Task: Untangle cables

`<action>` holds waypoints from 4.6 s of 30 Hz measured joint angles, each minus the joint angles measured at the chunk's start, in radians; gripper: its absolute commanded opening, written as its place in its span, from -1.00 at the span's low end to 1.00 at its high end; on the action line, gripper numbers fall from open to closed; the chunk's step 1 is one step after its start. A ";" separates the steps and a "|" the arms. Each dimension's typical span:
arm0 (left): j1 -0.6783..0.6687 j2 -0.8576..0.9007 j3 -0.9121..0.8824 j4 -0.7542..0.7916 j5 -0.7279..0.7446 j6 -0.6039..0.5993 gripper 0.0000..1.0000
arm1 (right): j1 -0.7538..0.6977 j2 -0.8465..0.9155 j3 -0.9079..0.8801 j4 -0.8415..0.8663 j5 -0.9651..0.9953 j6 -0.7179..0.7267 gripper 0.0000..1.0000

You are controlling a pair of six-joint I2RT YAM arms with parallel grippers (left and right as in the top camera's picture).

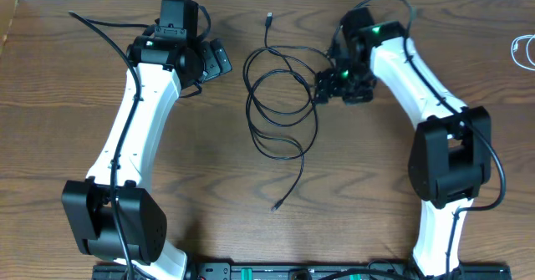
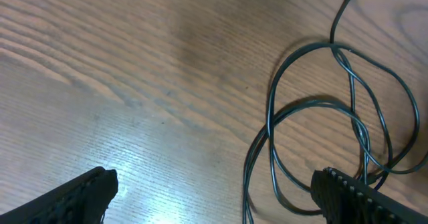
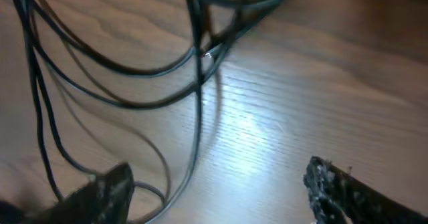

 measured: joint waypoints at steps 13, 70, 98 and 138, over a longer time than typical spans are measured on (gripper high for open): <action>0.000 0.000 0.000 -0.004 0.014 -0.071 0.96 | 0.042 0.005 -0.111 0.383 0.062 0.199 0.67; 0.000 0.000 0.000 -0.004 0.014 -0.075 0.96 | -0.027 0.005 -0.089 0.486 -0.006 0.186 0.87; 0.000 0.000 -0.001 0.029 0.015 -0.075 0.96 | -0.023 0.005 -0.089 0.473 -0.045 0.135 0.99; 0.000 -0.156 -0.001 -0.027 0.119 0.114 0.96 | -0.051 -0.027 -0.088 0.473 -0.127 0.106 0.98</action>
